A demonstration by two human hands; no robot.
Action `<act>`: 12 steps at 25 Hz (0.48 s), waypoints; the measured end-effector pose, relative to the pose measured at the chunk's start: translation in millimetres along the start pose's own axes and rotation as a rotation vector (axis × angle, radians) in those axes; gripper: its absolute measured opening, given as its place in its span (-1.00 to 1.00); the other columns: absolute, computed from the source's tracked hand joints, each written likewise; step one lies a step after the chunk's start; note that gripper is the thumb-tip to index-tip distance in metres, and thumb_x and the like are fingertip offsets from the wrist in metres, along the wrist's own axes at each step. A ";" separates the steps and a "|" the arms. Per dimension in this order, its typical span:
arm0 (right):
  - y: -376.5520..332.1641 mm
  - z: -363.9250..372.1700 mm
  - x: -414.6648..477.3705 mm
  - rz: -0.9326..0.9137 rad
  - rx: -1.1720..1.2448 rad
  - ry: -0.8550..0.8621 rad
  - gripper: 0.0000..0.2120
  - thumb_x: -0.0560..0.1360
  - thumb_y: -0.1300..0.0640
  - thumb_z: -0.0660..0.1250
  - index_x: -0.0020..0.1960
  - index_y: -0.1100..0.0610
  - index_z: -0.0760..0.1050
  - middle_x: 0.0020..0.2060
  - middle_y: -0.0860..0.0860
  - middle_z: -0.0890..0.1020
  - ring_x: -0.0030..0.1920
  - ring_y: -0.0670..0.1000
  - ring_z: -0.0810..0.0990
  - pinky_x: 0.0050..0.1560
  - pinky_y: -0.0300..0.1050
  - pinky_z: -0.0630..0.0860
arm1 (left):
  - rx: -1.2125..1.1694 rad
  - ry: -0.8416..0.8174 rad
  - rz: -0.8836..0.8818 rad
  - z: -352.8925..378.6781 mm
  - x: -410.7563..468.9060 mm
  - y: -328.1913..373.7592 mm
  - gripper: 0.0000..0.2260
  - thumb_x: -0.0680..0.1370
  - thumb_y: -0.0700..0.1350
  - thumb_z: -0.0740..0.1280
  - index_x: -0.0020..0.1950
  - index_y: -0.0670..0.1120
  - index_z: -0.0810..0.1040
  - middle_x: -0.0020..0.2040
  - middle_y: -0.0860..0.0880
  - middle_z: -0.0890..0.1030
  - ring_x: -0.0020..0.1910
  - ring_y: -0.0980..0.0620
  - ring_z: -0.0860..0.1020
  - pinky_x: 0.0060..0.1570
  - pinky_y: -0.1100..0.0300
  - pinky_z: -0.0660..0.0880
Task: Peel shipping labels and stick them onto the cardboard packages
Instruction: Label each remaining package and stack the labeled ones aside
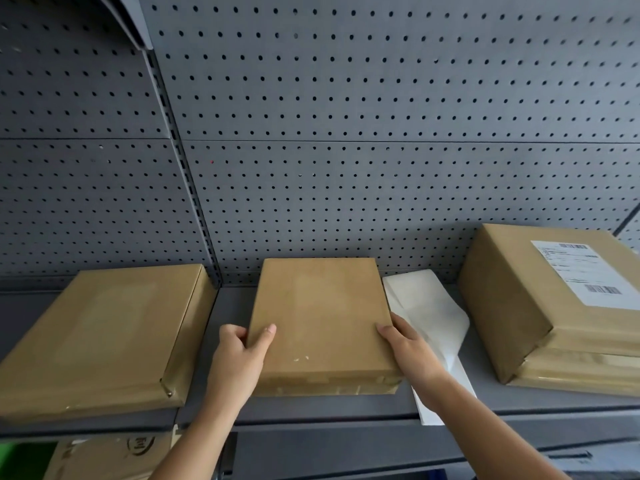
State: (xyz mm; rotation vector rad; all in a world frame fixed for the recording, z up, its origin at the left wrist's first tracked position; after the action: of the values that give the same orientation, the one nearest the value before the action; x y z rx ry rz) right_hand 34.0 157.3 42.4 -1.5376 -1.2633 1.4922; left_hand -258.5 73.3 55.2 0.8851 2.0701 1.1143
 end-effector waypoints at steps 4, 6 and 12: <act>-3.4 -26.1 1.5 -0.059 -0.057 0.046 -0.67 0.62 -0.08 0.23 0.38 -0.17 0.41 0.21 -0.22 0.55 0.26 -0.12 0.53 0.29 -0.15 0.43 | 0.121 0.100 0.210 -7.8 -0.1 25.3 -0.58 0.58 0.09 0.39 0.34 -0.08 0.41 0.26 -0.04 0.57 0.02 0.05 0.53 -0.06 0.04 0.51; -7.4 -47.9 3.1 -0.097 -0.102 0.090 -0.66 0.63 -0.07 0.23 0.40 -0.14 0.43 0.27 -0.17 0.54 0.33 -0.08 0.48 0.41 -0.05 0.35 | 0.127 0.119 0.354 -3.6 -4.0 49.7 -0.61 0.60 0.04 0.38 0.37 -0.05 0.43 0.37 0.01 0.53 0.24 -0.01 0.52 0.11 0.05 0.48; -23.9 -102.9 -4.5 -0.163 -0.138 0.200 -0.66 0.65 0.05 0.23 0.42 -0.03 0.42 0.28 -0.13 0.53 0.27 -0.10 0.47 0.23 -0.18 0.33 | 0.037 -0.205 0.604 84.2 -25.0 115.2 -0.76 0.63 -0.03 0.35 0.30 0.05 0.49 0.29 0.15 0.56 0.32 0.18 0.52 0.42 0.14 0.42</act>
State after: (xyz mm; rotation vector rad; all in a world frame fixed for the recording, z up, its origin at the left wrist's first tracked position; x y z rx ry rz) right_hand 130.0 178.5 81.3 -1.5862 -1.3599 1.1392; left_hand -148.8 140.2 122.3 1.6382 1.6979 1.2150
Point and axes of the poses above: each hand's wrist, its own x-axis towards the middle knuckle, its own z-axis out of the palm, y = z × x, the point moved 9 cm from there along x, towards the middle knuckle
